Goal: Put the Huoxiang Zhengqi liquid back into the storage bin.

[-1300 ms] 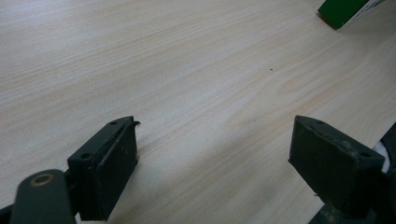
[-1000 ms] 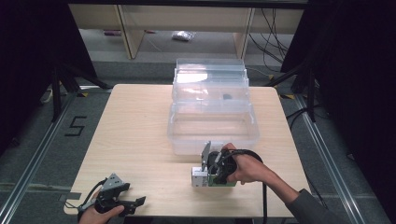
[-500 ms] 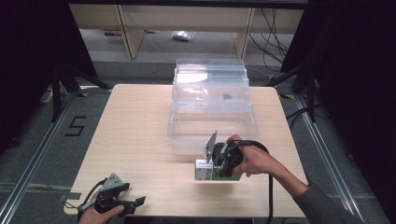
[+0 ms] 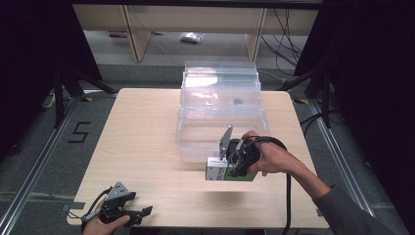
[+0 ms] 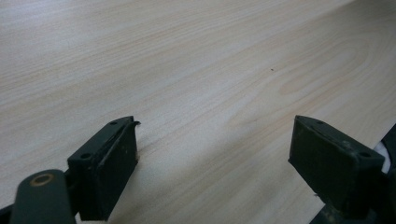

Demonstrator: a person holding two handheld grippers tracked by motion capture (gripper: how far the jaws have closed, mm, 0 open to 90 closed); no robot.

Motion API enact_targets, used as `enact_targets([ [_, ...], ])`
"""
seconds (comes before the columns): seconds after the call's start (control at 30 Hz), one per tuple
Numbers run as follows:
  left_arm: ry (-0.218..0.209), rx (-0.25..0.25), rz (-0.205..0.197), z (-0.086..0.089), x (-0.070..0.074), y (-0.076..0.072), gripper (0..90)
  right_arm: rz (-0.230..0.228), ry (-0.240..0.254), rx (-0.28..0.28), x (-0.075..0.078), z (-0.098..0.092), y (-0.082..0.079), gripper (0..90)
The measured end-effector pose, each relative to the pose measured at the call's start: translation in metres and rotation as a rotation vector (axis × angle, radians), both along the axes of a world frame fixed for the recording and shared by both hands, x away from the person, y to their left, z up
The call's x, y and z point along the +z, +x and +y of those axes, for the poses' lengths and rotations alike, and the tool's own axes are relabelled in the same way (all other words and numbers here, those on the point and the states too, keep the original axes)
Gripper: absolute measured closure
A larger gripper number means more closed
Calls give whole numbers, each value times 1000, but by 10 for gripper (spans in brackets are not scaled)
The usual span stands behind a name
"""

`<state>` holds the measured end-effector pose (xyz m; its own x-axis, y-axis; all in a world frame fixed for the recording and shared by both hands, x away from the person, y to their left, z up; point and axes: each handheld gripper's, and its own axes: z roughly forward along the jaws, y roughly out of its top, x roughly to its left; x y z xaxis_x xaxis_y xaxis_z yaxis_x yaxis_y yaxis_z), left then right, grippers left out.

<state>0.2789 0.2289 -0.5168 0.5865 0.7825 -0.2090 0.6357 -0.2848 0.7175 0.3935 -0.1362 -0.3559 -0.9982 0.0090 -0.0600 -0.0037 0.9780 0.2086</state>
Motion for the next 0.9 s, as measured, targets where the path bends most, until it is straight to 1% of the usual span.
enact_targets([
  [0.03, 0, 0, 0, 0, 0, 0, 148, 0, 0, 0, 0, 0, 0, 650],
  [0.07, -4, 2, -2, 0, 0, 0, 148, 7, -14, -44, 3, -1, -1, 650],
  [0.1, -4, 2, -2, 0, 0, 0, 148, -2, -9, -3, 4, -2, 2, 650],
  [0.13, -3, 1, -2, 0, 0, 0, 148, -7, -2, -32, 7, -3, 1, 650],
  [0.17, -4, -1, -1, 0, 0, 0, 148, -6, 1, -10, 9, -4, 3, 650],
  [0.2, 21, -15, 2, 2, 0, 1, 148, -8, 14, -7, 13, -5, 4, 651],
  [0.23, 21, -15, 2, 2, 0, 1, 148, -8, 14, -7, 13, -5, 4, 651],
  [0.27, 19, -14, 2, 2, 1, 1, 148, -18, 25, 5, 18, -7, 7, 651],
  [0.3, 27, -18, 3, 2, 1, 1, 148, -10, 15, -50, 24, -9, 4, 651],
  [0.33, 27, -18, 3, 2, 1, 1, 148, -18, 16, -40, 27, -9, 6, 651],
  [0.37, 30, -23, 4, 3, 1, 1, 148, -17, 16, -64, 30, -10, 6, 651],
  [0.4, 31, -22, 4, 3, 1, 1, 148, -19, 17, -58, 34, -11, 7, 651],
  [0.43, 31, -22, 4, 3, 1, 1, 148, -19, 17, -58, 34, -11, 7, 651],
  [0.47, 26, -15, 4, 2, 1, 1, 148, -24, 20, -66, 37, -12, 9, 651],
  [0.5, 27, -17, 4, 2, 1, 1, 148, -34, 37, -34, 39, -13, 13, 651],
  [0.53, 26, -18, 4, 2, 1, 1, 148, -26, 19, -73, 42, -14, 13, 651],
  [0.57, 26, -18, 4, 2, 1, 1, 148, -26, 19, -73, 42, -14, 13, 651],
  [0.6, 27, -20, 4, 2, 1, 1, 148, -32, 30, -32, 43, -14, 17, 651],
  [0.63, 27, -20, 4, 2, 1, 1, 148, -32, 30, -32, 43, -14, 17, 651],
  [0.67, 29, -21, 4, 2, 1, 1, 148, -27, 10, -49, 45, -15, 19, 652],
  [0.73, 29, -21, 5, 2, 1, 1, 148, -30, 17, -50, 45, -17, 20, 652],
  [0.77, 30, -23, 5, 2, 1, 1, 148, -31, 29, -22, 46, -17, 24, 652],
  [0.8, 30, -23, 6, 3, 1, 1, 148, -36, 26, -30, 48, -20, 28, 652],
  [0.83, 30, -23, 6, 3, 1, 1, 148, -36, 26, -30, 48, -20, 28, 652],
  [0.87, 31, -22, 4, 2, 1, 1, 148, -33, 16, -50, 50, -22, 31, 652],
  [0.9, 28, -22, 5, 2, 1, 1, 148, -41, 25, -25, 50, -23, 35, 652],
])
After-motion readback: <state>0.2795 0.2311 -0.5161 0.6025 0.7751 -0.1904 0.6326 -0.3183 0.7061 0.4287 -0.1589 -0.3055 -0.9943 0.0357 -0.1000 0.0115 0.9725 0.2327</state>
